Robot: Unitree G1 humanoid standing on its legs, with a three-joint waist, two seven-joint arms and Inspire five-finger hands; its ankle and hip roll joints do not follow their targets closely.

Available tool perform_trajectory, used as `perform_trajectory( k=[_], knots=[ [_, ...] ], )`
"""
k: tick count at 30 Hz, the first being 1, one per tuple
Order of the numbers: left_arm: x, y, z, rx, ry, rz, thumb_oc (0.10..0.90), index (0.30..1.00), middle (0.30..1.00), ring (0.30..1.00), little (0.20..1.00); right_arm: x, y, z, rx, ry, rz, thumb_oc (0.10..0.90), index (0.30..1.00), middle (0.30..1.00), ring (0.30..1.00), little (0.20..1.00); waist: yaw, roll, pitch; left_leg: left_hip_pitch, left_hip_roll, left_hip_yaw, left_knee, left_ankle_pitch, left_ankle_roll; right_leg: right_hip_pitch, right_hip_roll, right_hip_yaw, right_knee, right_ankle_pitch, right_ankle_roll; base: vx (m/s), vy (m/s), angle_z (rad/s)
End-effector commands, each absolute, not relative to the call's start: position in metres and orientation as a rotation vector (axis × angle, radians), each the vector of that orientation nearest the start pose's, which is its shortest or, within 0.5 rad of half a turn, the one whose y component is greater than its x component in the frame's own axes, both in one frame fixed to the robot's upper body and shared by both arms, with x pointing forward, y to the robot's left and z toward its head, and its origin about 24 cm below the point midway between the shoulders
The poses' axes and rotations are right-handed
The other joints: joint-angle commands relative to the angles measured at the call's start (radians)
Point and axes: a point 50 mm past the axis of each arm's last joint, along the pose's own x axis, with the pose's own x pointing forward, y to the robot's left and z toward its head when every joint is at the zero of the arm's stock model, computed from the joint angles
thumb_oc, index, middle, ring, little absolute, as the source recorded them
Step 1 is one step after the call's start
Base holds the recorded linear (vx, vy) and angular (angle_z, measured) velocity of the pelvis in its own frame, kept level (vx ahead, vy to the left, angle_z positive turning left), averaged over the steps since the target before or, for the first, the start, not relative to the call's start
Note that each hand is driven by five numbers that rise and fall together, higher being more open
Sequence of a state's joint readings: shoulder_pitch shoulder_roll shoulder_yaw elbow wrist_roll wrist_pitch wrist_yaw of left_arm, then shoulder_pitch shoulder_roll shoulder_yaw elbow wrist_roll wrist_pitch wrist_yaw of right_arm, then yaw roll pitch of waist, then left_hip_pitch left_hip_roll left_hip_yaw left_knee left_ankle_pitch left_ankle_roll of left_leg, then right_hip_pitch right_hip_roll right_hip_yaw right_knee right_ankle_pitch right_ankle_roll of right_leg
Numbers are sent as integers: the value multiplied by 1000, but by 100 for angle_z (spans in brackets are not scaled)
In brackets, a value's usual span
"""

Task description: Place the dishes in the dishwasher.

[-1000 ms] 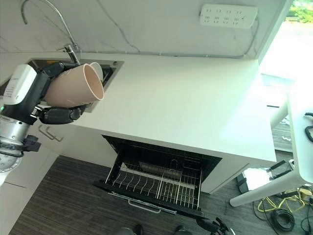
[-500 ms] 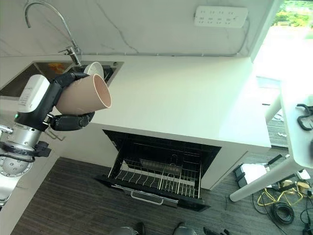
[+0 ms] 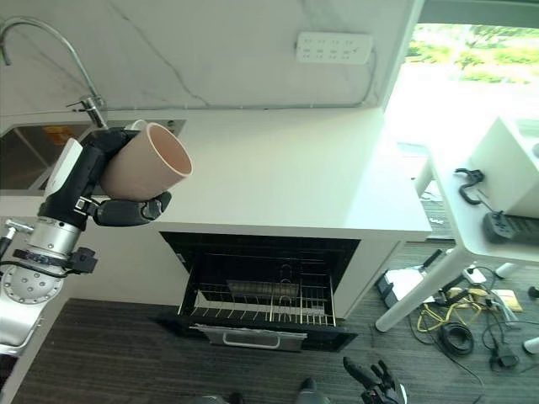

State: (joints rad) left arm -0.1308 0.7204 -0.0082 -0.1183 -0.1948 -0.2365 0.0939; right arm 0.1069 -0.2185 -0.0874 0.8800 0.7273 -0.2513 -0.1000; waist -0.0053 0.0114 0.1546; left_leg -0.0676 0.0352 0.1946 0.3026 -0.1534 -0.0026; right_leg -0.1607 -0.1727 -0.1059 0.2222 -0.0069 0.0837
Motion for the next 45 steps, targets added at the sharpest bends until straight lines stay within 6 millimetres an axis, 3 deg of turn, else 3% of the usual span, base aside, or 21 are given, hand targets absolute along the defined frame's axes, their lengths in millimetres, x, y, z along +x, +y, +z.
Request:
perform_trajectory(
  k=[1,3,6,7,8,10,12,13,14,20,24,29,33,37,45],
  knots=[
    [259,235,218,431,-749,-33,400,300,300,300,300,164,-289,-82,280,362,-707,800,900,900,900,900,-14,11,-2,62,14,-56,-3,-123,3,15,-48,5,78,-95,108,-69,0,-57],
    [260,235,212,404,-744,-28,400,300,300,300,300,176,-286,-69,85,328,-675,800,900,900,900,900,-20,4,4,73,6,-44,-3,-129,12,7,-53,17,78,-83,111,-81,7,-59],
    [259,235,209,394,-759,-12,400,300,300,300,300,190,-281,-47,-31,210,-639,800,900,900,900,900,-35,-1,17,93,-4,-28,-3,-135,20,-2,-55,34,78,-65,116,-70,21,-76],
    [258,238,209,385,-766,12,400,300,300,300,300,197,-276,-29,-95,105,-589,800,900,900,900,900,-50,0,28,113,-8,-25,-3,-147,26,1,-52,42,78,-60,121,-49,30,-73],
    [258,238,209,384,-769,15,400,300,300,300,300,198,-275,-27,-100,97,-585,800,900,900,900,900,-50,-3,26,108,-10,-22,-3,-141,27,-6,-54,46,78,-55,120,-38,33,-72],
    [257,241,206,377,-774,53,400,300,300,300,300,205,-265,-4,-204,-31,-512,800,900,900,900,900,-70,-6,30,117,-17,-11,-3,-144,33,-16,-53,59,78,-44,123,-40,42,-69],
    [257,245,202,373,-769,114,400,300,300,300,300,213,-254,44,-299,-258,-388,800,900,900,900,900,-105,-13,32,131,-25,11,-3,-151,41,-35,-48,82,78,-34,126,-34,87,-88],
    [259,245,201,370,-765,138,400,300,300,300,300,213,-253,71,-304,-390,-347,800,900,900,900,900,-122,-12,36,145,-23,23,-3,-160,43,-32,-45,84,78,-37,128,-10,89,-93],
    [260,245,200,373,-763,151,400,300,300,300,300,213,-251,83,-307,-451,-329,800,900,900,900,900,-129,-13,36,149,-23,26,-3,-159,42,-31,-43,87,78,-38,128,-4,71,-71],
    [256,243,193,364,-758,214,400,300,300,300,300,206,-241,137,-435,-729,-206,800,900,900,900,900,-138,-16,27,157,-15,51,-3,-154,35,-31,-48,75,78,-42,127,5,34,-15],
    [250,230,188,409,-791,250,400,300,300,300,300,206,-223,179,-224,-900,49,800,900,900,900,900,-109,-18,15,142,-15,23,-3,-148,26,-19,-39,69,78,-62,115,29,17,17],
    [246,217,187,475,-858,259,400,300,300,300,300,212,-202,191,-4,-925,260,800,900,900,900,900,-71,-11,1,123,-15,-10,-3,-139,17,-3,-34,60,78,-82,105,45,4,18],
    [242,204,187,491,-931,260,400,300,300,300,300,225,-182,191,180,-840,426,800,900,900,900,900,-31,-11,-9,106,-9,-32,-3,-130,10,13,-40,33,78,-97,100,63,-19,36],
    [241,200,182,534,-974,365,400,300,300,300,300,224,-162,198,239,-850,552,800,900,900,900,900,-2,-9,-23,87,5,-49,-3,-116,-2,36,-39,2,78,-119,90,91,-15,38],
    [241,174,177,483,-1080,355,400,300,300,300,300,238,-129,193,454,-688,712,800,900,900,900,900,41,-19,-44,52,44,-68,-3,-85,-32,83,-52,-76,78,-150,72,80,-29,46]
  ],
)
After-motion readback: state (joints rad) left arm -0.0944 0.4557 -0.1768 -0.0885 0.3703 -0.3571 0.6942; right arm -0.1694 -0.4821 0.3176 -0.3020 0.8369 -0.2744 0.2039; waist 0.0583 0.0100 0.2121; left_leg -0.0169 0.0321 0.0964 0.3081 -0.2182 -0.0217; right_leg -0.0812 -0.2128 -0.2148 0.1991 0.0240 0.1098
